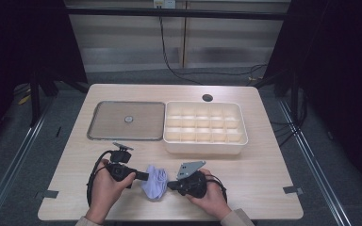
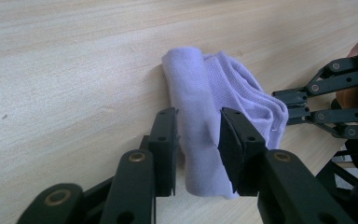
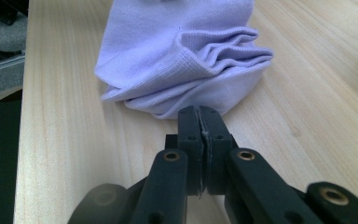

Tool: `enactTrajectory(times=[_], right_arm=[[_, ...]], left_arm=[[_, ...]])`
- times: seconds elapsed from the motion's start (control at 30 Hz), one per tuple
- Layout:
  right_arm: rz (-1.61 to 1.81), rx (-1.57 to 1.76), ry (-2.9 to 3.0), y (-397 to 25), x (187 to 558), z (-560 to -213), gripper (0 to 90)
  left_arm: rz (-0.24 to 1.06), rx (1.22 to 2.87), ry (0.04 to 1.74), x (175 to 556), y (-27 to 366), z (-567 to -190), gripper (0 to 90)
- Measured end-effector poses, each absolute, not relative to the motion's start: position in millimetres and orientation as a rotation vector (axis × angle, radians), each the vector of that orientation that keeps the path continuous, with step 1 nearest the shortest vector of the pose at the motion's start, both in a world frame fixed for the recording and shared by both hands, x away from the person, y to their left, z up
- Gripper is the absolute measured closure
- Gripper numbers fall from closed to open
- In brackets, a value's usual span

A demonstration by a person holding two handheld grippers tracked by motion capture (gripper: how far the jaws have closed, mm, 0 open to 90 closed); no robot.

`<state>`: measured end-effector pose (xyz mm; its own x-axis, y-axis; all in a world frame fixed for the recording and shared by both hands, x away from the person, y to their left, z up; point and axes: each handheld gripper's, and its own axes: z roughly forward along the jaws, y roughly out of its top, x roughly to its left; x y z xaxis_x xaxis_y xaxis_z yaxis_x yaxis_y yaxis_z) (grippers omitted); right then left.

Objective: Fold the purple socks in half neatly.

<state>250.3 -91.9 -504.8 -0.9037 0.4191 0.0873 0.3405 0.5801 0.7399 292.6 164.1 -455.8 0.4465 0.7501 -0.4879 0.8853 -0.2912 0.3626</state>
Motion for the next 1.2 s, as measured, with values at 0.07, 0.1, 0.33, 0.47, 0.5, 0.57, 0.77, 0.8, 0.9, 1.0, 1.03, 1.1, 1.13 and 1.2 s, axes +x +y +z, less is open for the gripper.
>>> enactTrajectory(times=[0.07,0.1,0.33,0.47,0.5,0.57,0.77,0.8,0.9,1.0,1.03,1.1,1.13,1.2], right_arm=[[1.235,0.652,2.706,-91.9,250.3,-504.8,88.1],[1.233,0.655,2.705,-91.9,250.2,-504.7,88.2],[1.233,0.655,2.706,-91.9,250.2,-504.7,88.2],[1.236,0.653,2.706,-92.0,250.4,-504.8,88.2],[1.235,0.653,2.706,-92.0,250.4,-504.8,88.2],[1.235,0.653,2.706,-92.0,250.4,-504.8,88.2],[1.236,0.653,2.706,-92.0,250.4,-504.8,88.2],[1.235,0.653,2.706,-91.9,250.4,-504.8,88.2],[1.231,0.661,2.708,-91.6,250.1,-504.5,88.2],[1.233,0.663,2.707,-91.7,250.2,-504.6,88.2],[1.235,0.655,2.706,-92.0,250.6,-504.9,88.2],[1.234,0.657,2.707,-91.9,250.3,-504.7,88.2],[1.233,0.658,2.707,-91.9,250.3,-504.6,88.2],[1.232,0.658,2.707,-91.8,250.4,-504.7,88.2]], left_arm=[[-0.303,2.109,1.364,292.5,163.9,-455.6,67.9],[-0.302,2.113,1.364,292.7,163.9,-455.8,68.3],[-0.309,2.116,1.364,292.6,163.4,-457.3,71.7],[-0.32,2.126,1.354,293.0,163.1,-457.7,73.5],[-0.314,2.117,1.366,292.8,162.6,-457.8,74.1],[-0.313,2.119,1.366,292.9,162.6,-457.8,75.4],[-0.324,2.126,1.357,292.7,162.9,-456.8,78.8],[-0.321,2.119,1.364,292.5,162.3,-457.0,79.4],[-0.318,2.111,1.371,292.1,160.9,-456.9,80.4],[-0.331,2.112,1.37,292.4,160.5,-457.2,81.0],[-0.328,2.113,1.371,292.3,160.3,-457.4,81.2],[-0.332,2.115,1.372,292.5,160.4,-457.2,81.7],[-0.329,2.116,1.372,292.6,160.5,-457.3,82.1],[-0.337,2.117,1.373,293.0,160.8,-457.4,83.1]])
